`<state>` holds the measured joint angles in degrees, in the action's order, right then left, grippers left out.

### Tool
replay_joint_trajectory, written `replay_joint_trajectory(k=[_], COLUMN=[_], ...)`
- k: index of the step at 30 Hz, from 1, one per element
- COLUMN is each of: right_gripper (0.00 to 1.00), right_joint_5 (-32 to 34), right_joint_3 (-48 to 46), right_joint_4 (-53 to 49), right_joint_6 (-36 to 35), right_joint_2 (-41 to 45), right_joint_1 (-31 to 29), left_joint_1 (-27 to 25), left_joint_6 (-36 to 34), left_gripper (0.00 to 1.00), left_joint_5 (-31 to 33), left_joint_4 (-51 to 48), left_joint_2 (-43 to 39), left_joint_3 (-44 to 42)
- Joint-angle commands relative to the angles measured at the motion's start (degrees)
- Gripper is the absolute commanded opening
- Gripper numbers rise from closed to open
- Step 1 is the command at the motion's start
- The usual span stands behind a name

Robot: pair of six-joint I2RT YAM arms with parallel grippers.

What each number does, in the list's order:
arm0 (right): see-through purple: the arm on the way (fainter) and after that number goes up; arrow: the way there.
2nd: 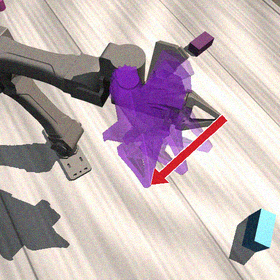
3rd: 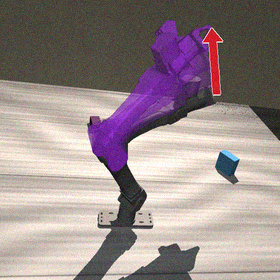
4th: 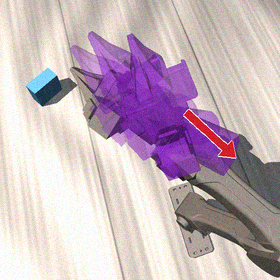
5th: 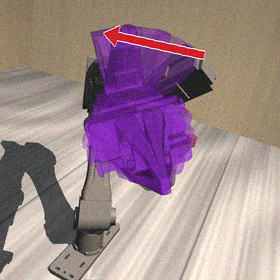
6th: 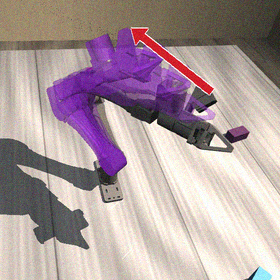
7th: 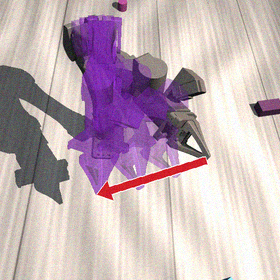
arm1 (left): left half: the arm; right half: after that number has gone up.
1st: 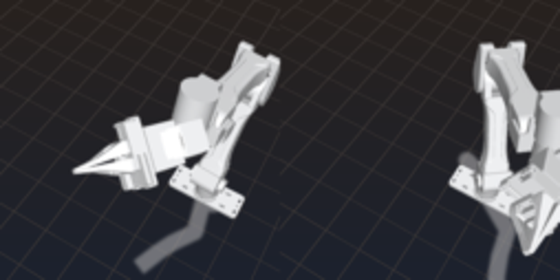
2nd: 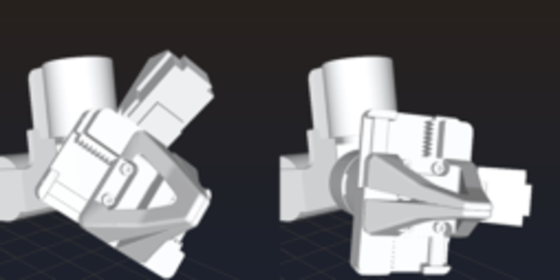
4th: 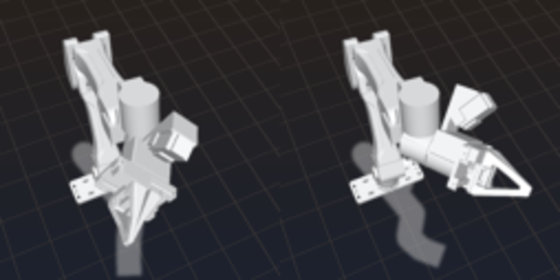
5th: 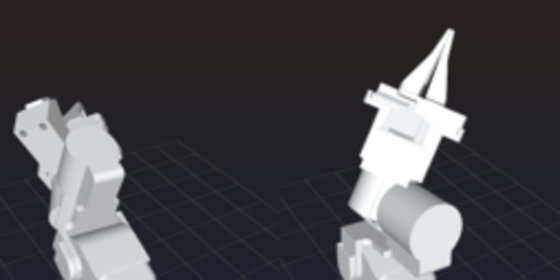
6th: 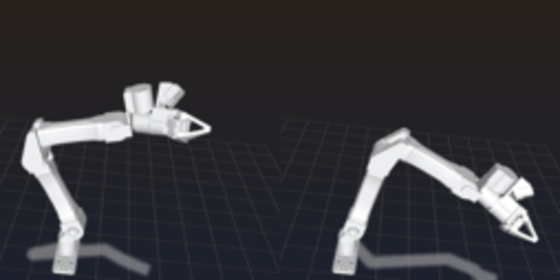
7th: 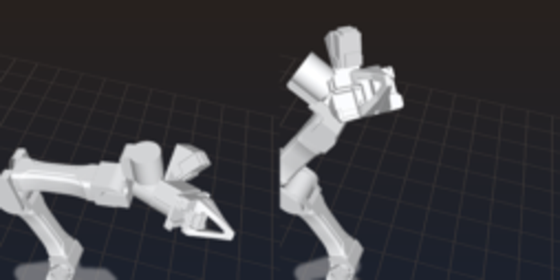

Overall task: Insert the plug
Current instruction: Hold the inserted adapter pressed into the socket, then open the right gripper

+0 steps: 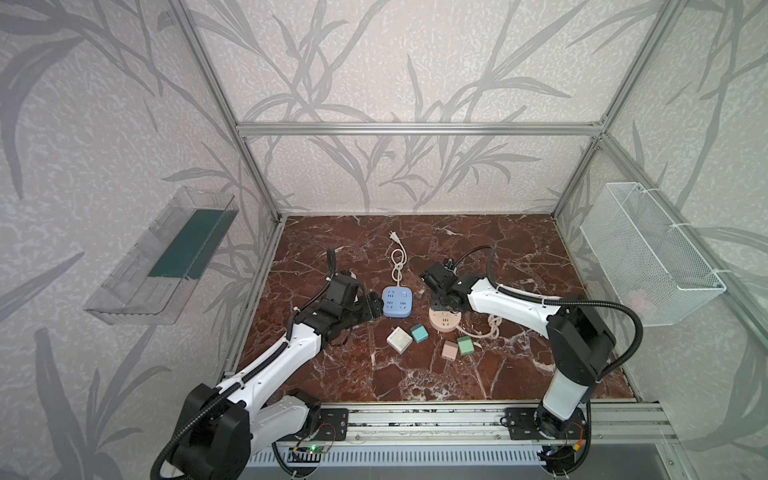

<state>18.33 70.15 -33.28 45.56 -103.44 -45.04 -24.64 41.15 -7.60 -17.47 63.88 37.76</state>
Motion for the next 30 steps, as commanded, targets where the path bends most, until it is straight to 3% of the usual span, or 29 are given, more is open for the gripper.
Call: replay_joint_trajectory(k=[1, 8, 16, 24, 30], right_gripper=[0.0, 0.0, 0.0, 0.0, 0.0], right_joint_5=[-13.7, -10.6, -4.4, 0.6, -0.5], right_joint_3=[-3.8, 6.7, 14.0, 11.1, 6.1], right_joint_4=[-5.1, -9.0, -8.6, -4.8, 0.1], right_joint_6=[0.0, -5.2, -8.6, -11.4, -11.1], right_joint_2=[-9.9, -7.2, -7.4, -7.1, -5.4], right_joint_1=[0.6, 7.0, 9.6, 9.8, 10.0], left_joint_1=[-0.1, -0.2, -0.2, -0.2, -0.2], left_joint_6=[0.0, -0.3, -0.9, -1.1, -0.9], left_gripper=[0.92, 0.92, 0.92, 0.92, 0.92], left_joint_5=[1.0, 1.7, 2.2, 2.6, 2.5], left_joint_4=[-0.7, -1.2, -1.7, -1.5, -1.4], left_joint_2=[-1.5, -2.0, -1.8, -1.8, -1.9], left_joint_3=[0.4, 1.1, 2.2, 2.1, 2.1])
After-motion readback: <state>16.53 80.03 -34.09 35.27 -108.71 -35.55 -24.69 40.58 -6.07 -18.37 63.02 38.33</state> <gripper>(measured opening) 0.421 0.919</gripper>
